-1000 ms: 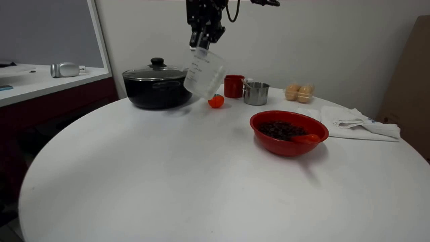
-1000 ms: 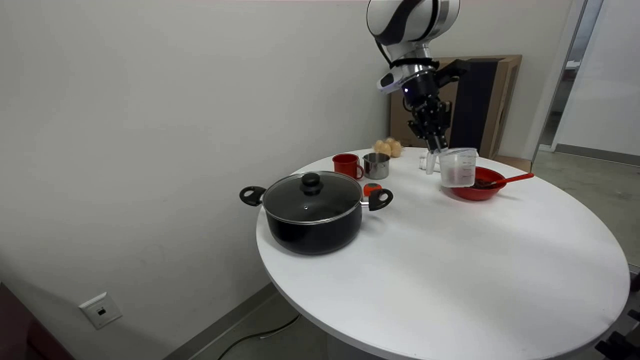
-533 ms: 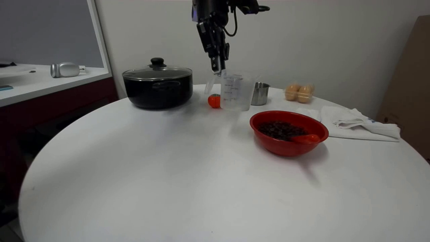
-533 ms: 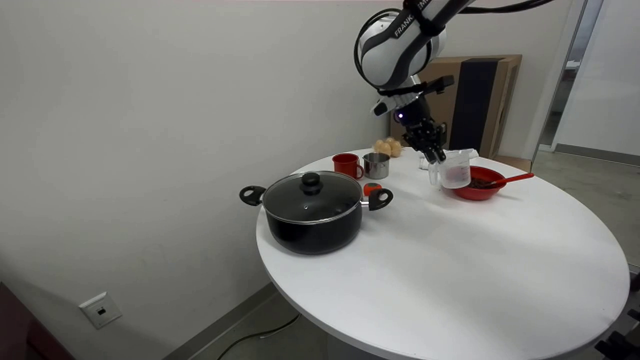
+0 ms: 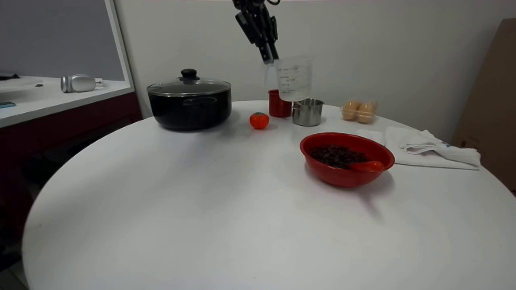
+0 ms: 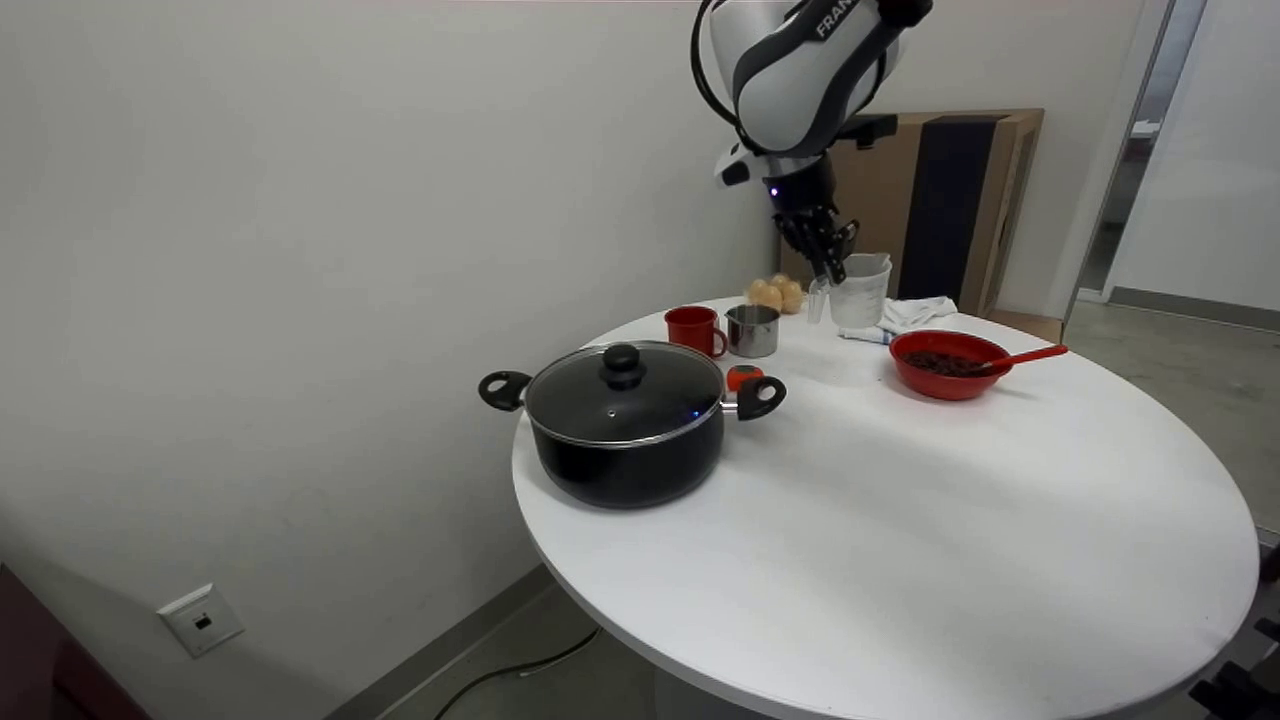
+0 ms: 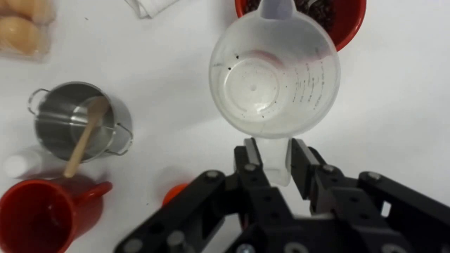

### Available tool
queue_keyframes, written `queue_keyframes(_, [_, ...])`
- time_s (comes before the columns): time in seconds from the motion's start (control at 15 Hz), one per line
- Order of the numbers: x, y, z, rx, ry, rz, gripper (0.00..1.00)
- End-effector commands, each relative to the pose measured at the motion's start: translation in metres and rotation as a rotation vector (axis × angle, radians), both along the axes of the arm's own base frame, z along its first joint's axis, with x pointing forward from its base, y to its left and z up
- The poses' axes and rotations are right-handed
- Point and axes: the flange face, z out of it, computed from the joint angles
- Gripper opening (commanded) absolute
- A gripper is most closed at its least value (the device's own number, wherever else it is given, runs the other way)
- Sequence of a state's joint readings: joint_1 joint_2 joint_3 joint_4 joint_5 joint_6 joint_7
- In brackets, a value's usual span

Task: Pour the contents of the jug into the red bowl

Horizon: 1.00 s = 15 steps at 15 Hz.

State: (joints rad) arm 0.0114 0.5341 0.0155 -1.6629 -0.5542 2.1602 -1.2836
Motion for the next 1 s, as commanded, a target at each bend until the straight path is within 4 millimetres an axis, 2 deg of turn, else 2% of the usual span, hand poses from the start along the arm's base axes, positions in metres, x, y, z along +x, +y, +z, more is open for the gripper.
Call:
queue_keyframes(0.0, [-0.015,-0.009,0.019,0.060,-0.150,-0.083,0.07])
queue_keyframes(0.2, [-0.021,-0.019,0.011,0.066,-0.173,-0.086,0.07])
queue_keyframes(0.4, [-0.031,-0.022,-0.009,0.079,-0.130,-0.066,0.07])
queue_keyframes(0.93, [-0.060,0.003,-0.054,0.107,-0.015,-0.001,0.07])
